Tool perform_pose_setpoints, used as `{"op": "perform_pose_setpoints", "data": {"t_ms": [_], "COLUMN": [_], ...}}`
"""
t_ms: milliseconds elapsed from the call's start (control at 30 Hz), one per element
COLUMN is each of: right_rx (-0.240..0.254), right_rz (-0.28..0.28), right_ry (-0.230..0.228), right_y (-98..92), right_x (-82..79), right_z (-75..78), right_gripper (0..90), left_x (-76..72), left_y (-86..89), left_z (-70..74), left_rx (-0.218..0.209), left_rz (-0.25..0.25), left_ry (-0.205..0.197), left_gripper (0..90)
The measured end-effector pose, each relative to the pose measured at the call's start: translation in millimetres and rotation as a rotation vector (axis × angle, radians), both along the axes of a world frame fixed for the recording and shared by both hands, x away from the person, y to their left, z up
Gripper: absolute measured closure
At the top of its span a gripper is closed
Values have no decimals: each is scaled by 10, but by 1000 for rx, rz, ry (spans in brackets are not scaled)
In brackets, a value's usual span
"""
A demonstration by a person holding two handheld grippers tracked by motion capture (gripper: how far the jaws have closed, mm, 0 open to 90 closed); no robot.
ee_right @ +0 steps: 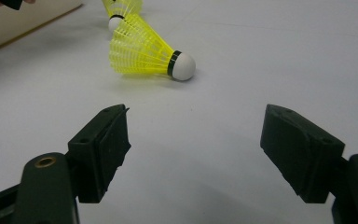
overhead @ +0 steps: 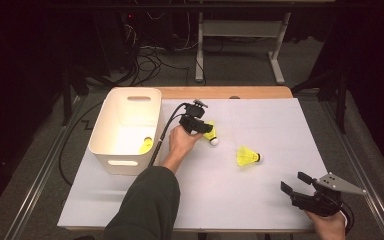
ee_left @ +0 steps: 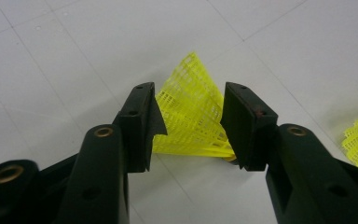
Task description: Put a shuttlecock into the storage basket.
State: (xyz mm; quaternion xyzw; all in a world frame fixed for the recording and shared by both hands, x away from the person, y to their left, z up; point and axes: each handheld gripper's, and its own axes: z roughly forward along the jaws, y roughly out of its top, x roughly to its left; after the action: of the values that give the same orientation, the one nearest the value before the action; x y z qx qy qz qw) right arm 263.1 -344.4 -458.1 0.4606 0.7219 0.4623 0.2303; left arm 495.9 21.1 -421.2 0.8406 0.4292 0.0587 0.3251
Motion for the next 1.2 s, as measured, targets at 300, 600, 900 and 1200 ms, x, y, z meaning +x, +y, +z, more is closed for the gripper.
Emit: {"op": "perform_pose_setpoints", "data": {"t_ms": [300, 600, 900, 1200], "right_rx": [-1, -3, -3, -4], "right_rz": [0, 0, 1, 2], "right_ry": [-1, -1, -1, -1], "right_y": [2, 4, 4, 7], "right_x": [-1, -1, -3, -4], "right_z": [1, 1, 2, 2], "right_gripper": [240, 241, 241, 241], "left_x": [-29, -56, -80, -105], "left_y": [-6, -4, -14, -25], "left_z": [13, 34, 54, 69], "left_rx": [14, 38, 57, 64], "left_rz": [-19, -29, -29, -31], "left_ry": [12, 21, 26, 21], "left_gripper": [678, 776, 863, 881]}}
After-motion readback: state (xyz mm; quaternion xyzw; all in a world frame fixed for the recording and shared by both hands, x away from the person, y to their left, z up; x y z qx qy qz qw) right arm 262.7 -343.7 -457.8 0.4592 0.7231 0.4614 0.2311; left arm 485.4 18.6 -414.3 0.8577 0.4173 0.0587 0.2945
